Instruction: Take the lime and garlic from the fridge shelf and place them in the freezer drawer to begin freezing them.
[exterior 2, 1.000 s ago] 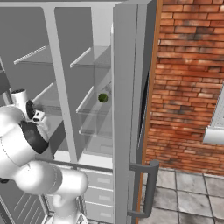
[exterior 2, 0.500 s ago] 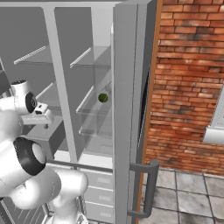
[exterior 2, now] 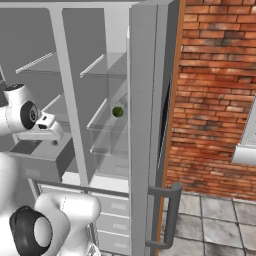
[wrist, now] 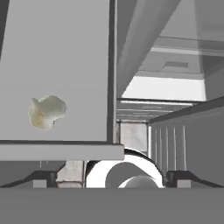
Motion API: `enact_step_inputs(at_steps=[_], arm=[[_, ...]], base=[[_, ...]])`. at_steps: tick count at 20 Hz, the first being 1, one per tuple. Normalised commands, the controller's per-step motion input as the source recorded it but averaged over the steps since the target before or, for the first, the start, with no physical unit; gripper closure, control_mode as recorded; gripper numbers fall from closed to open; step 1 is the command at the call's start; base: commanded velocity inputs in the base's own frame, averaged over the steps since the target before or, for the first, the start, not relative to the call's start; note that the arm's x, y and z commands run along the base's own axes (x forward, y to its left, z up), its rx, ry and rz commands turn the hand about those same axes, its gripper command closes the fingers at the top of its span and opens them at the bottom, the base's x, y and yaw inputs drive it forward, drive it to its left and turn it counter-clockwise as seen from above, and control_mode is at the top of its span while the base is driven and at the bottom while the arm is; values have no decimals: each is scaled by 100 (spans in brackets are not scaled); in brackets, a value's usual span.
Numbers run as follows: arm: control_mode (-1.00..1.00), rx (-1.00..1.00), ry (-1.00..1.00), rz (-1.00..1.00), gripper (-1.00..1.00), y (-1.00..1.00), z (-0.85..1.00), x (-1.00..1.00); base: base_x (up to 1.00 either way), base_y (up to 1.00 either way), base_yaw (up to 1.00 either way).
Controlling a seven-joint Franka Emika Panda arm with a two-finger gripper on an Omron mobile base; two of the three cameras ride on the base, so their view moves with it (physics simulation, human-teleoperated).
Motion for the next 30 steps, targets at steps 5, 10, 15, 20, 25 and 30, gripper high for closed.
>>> enact_step_inputs(at_steps=[5, 10, 15, 20, 25, 30], arm=[[-100, 0, -12, -6, -100, -87, 34, -30], [-100, 0, -9, -3, -100, -86, 39, -2], [-100, 0, -3, -1, -100, -68, 35, 9], [-100, 1, 0, 0, -100, -37, 7, 58], [-100, 2, 0, 0, -100, -29, 0, 72], [-100, 2, 0, 0, -100, -21, 0, 73]], base=[[0, 0, 0], [0, 0, 0], [0, 0, 0], [0, 0, 0], [0, 0, 0], [0, 0, 0]])
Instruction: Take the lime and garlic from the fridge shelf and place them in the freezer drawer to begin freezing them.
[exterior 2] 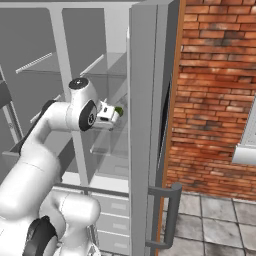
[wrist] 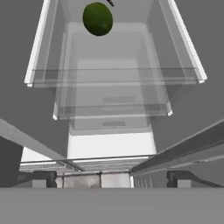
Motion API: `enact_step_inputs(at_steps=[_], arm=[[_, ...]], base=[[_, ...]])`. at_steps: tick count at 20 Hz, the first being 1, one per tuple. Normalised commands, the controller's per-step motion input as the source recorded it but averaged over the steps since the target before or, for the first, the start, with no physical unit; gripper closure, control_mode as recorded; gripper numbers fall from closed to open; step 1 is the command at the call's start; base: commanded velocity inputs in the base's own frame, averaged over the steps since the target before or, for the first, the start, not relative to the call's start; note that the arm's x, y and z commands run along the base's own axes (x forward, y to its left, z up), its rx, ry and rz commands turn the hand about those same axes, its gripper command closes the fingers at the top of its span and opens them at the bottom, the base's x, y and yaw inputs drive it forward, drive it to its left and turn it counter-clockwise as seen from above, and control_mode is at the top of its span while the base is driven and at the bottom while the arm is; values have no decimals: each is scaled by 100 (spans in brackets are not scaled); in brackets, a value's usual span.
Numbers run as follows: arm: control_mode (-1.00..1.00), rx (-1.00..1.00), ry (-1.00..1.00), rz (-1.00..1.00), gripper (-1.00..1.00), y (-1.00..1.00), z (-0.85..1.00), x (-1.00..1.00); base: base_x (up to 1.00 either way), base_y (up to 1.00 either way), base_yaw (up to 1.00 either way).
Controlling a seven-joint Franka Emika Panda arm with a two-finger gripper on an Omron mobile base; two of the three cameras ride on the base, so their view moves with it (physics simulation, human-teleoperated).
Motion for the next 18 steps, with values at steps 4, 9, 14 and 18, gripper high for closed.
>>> enact_step_inputs(at_steps=[4, 9, 14, 18], arm=[[-100, 1, 0, 0, -100, -3, 0, 71], [-100, 0, 0, 0, -100, 0, -3, 70], [-100, 0, 0, 1, -100, -1, -15, 47], [-100, 0, -2, 3, -100, 0, -38, 31]], base=[[0, 0, 0], [0, 0, 0], [0, 0, 0], [0, 0, 0]])
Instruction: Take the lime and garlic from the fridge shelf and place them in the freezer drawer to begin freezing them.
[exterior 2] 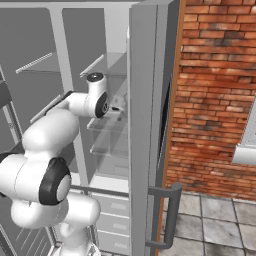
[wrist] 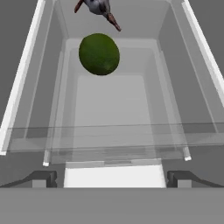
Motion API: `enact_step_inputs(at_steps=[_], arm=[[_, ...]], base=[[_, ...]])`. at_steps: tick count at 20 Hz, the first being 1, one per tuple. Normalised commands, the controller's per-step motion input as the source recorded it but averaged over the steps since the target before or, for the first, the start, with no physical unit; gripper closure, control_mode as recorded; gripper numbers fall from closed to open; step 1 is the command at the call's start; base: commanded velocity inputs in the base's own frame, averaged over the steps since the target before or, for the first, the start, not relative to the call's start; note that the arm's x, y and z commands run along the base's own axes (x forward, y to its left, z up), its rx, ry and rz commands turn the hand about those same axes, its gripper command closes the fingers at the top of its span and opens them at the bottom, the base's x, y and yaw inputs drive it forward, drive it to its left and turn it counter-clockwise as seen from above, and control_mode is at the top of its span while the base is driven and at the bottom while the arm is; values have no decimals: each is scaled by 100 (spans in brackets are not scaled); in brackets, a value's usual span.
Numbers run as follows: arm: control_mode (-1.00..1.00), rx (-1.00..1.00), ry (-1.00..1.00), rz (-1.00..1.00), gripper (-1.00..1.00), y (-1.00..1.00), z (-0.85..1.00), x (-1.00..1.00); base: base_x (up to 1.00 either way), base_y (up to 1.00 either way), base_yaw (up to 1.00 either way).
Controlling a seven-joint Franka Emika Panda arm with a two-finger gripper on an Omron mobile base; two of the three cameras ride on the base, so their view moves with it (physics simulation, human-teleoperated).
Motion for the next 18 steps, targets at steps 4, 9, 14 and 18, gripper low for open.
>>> enact_step_inputs(at_steps=[4, 9, 14, 18], arm=[[-100, 0, -2, 3, -100, 0, -42, 25], [-100, 0, -1, 3, -100, 0, -27, 34], [-100, 0, -1, 2, -100, 0, -13, 41], [-100, 0, -2, 1, -100, 0, -1, 41]], base=[[0, 0, 0], [0, 0, 0], [0, 0, 0], [0, 0, 0]])
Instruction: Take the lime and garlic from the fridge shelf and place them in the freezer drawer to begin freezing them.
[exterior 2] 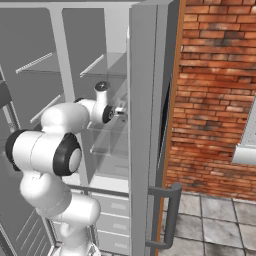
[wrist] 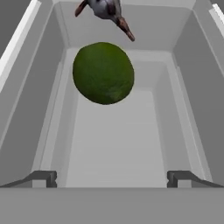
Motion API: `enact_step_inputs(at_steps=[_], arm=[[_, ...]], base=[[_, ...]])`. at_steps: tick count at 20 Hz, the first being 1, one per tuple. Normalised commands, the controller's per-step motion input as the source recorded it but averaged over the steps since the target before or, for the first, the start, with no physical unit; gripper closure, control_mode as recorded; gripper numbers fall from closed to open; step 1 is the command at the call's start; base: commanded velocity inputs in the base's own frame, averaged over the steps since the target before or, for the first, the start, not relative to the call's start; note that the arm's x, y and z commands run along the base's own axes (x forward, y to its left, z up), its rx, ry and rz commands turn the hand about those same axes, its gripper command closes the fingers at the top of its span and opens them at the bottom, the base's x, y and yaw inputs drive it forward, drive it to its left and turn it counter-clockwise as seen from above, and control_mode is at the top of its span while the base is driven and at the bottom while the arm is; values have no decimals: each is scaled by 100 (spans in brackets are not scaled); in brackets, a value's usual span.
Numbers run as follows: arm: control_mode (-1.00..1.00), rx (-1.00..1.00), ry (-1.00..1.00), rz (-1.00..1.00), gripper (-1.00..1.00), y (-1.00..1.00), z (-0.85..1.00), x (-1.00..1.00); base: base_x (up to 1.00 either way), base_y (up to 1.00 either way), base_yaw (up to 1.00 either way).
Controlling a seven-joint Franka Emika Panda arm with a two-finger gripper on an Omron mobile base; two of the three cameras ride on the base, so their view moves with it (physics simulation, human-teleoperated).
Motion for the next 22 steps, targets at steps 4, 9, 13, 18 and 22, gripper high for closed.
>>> enact_step_inputs(at_steps=[4, 9, 13, 18, 22], arm=[[-100, 0, 0, 1, -100, 0, -3, 45], [-100, 0, 0, 1, -100, 0, -15, 43], [-100, 0, 0, 1, -100, 0, -12, 40], [-100, 0, 0, 1, -100, 0, -8, 38], [-100, 0, 0, 1, -100, 0, -10, 35]], base=[[0, 0, 0], [0, 0, 0], [0, 0, 0], [0, 0, 0], [0, 0, 0]])
